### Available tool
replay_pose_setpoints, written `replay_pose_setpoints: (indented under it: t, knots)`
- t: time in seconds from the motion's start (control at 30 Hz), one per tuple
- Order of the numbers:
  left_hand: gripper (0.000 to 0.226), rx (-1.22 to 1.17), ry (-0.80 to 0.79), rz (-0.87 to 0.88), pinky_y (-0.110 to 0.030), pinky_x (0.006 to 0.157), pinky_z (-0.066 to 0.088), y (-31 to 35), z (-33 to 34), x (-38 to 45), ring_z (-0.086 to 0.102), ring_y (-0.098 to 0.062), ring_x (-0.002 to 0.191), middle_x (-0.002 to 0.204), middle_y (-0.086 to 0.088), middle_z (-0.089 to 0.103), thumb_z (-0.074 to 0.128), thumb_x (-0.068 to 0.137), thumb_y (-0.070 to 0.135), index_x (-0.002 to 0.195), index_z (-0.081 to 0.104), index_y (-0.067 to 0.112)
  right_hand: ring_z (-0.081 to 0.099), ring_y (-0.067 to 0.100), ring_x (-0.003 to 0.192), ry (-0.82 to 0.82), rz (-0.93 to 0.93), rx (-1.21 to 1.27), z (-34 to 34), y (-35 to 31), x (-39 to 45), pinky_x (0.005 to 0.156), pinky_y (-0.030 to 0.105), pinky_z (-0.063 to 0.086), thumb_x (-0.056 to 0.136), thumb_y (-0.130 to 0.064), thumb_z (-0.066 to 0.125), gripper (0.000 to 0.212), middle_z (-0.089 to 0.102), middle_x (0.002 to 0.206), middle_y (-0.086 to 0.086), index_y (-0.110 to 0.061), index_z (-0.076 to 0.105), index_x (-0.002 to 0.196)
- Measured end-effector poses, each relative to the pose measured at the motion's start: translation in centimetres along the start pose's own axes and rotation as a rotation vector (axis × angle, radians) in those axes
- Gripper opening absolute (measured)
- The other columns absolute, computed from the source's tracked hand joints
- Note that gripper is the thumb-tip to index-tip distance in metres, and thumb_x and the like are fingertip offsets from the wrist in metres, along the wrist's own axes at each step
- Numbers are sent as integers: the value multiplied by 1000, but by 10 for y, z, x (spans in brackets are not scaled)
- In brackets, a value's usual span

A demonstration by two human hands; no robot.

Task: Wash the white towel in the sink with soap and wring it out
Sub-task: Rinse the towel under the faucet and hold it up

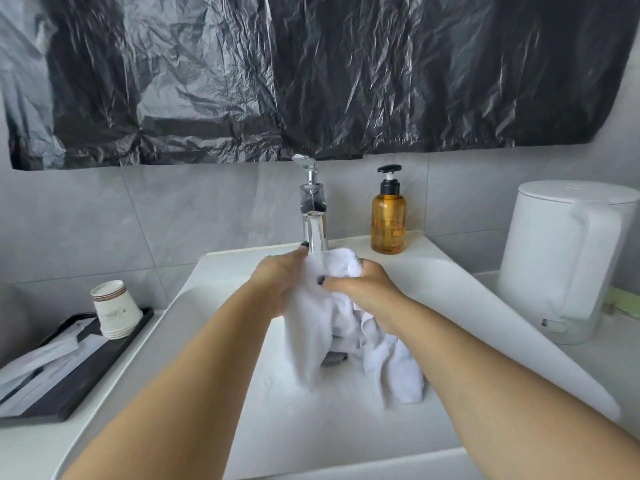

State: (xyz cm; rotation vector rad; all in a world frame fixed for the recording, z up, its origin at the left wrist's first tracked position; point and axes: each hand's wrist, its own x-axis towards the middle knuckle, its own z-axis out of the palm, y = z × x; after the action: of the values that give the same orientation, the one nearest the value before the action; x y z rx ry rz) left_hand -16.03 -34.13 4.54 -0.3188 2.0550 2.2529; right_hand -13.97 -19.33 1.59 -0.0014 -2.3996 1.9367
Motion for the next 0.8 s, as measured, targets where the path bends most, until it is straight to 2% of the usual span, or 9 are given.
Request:
replay_pose_setpoints:
  t: [0.07,0.2,0.27,0.33,0.43,0.53,0.63,0.73,0.8]
  knots:
    - [38,-127,94,8,-41,90,53,8,-18,4,67,-29,94,103,-10,70,73,86,46,104,66,13,65,22,87,-91,-7,-164,10,3,-1,68,33,49,64,-41,82,50,67,95,4,-13,60,98]
    - [42,-216,182,90,-44,92,55,2,-37,-2,69,-30,95,104,-12,71,79,79,49,95,67,12,52,18,72,-97,-107,-458,19,-6,9,54,26,36,77,-34,76,30,53,79,0,-17,51,79]
    - [61,-132,67,111,-41,78,59,-8,-42,-8,71,-29,86,97,-13,75,86,63,58,96,73,8,53,17,68,25,-144,-499,17,-17,14,48,23,33,80,-26,73,21,56,78,2,-16,55,78]
    - [85,113,-103,80,-44,78,60,-16,-45,-9,74,-31,89,97,-12,77,91,42,62,104,75,7,47,15,59,153,-127,-317,15,-27,16,48,24,30,77,-18,71,23,49,66,-1,-16,51,65]
    - [63,523,-283,30,-46,90,58,-18,-42,-9,74,-27,95,96,-3,78,92,49,53,100,76,20,37,16,59,207,-66,28,14,-33,17,53,26,26,70,-12,68,24,35,60,-2,-15,47,60]
    - [31,752,-220,137,-28,75,52,-19,-36,-2,65,-20,79,83,4,71,80,74,49,82,73,20,47,18,70,160,-87,118,12,-28,15,62,28,36,71,-15,68,11,45,69,2,-6,62,72]
    - [17,637,-169,305,-30,74,47,-20,-35,0,62,-20,83,87,1,69,63,94,32,92,74,19,58,17,76,86,-49,49,4,-19,16,68,28,44,75,-20,71,13,59,75,-1,-9,68,82]
    - [16,402,-70,416,-30,73,50,-16,-33,-3,64,-18,85,89,2,72,61,96,31,96,74,23,53,14,68,-73,-18,-321,-4,-14,17,62,29,38,69,-37,79,30,52,72,-4,-18,59,79]
    - [17,352,45,456,-27,68,45,-12,-31,-4,59,-15,78,83,4,67,59,97,31,89,72,24,60,14,77,-175,-21,-521,0,-10,17,66,29,45,65,-41,82,39,60,83,-5,-19,62,89]
